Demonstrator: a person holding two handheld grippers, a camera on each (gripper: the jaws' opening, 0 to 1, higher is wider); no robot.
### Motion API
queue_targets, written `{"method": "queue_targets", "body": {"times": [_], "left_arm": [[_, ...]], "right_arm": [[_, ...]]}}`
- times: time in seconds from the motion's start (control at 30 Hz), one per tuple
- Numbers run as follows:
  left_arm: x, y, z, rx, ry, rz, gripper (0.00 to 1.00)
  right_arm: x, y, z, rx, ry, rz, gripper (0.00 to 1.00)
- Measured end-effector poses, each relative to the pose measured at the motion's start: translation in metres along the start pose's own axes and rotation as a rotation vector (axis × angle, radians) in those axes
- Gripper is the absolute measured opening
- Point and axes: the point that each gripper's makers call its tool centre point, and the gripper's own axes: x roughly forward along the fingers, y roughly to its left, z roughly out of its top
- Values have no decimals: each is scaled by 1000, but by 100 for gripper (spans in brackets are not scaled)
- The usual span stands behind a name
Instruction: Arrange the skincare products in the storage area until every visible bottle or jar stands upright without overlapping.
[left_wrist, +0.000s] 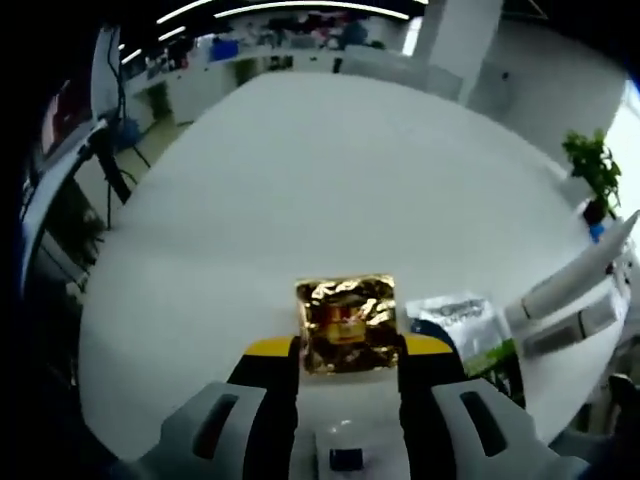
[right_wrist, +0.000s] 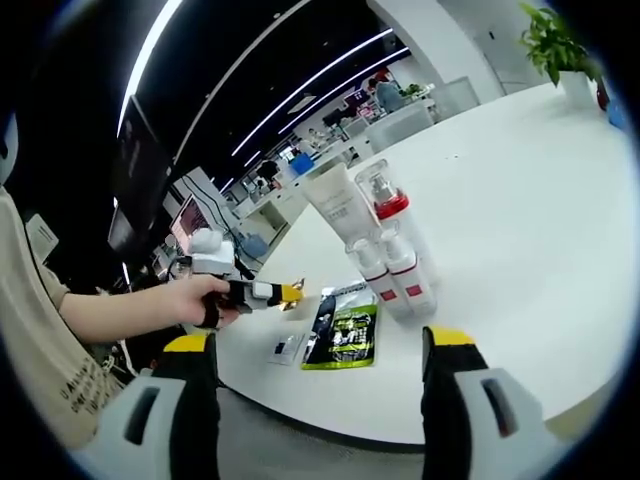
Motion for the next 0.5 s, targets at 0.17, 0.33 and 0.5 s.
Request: {"method": "queue_targets", "body": {"times": [0.17,0.33,0.5], "left_arm": [[3,-4,-7,-21,5,-1,36],[8,-3,-9,-9,7,8,36],[13,-1,-12,-2,21,16,37]], "right_arm": [[0,0,0,1,4,1,85],[1,0,-1,2,5,1,85],[1,-1,-1,5,4,-2,85]]}}
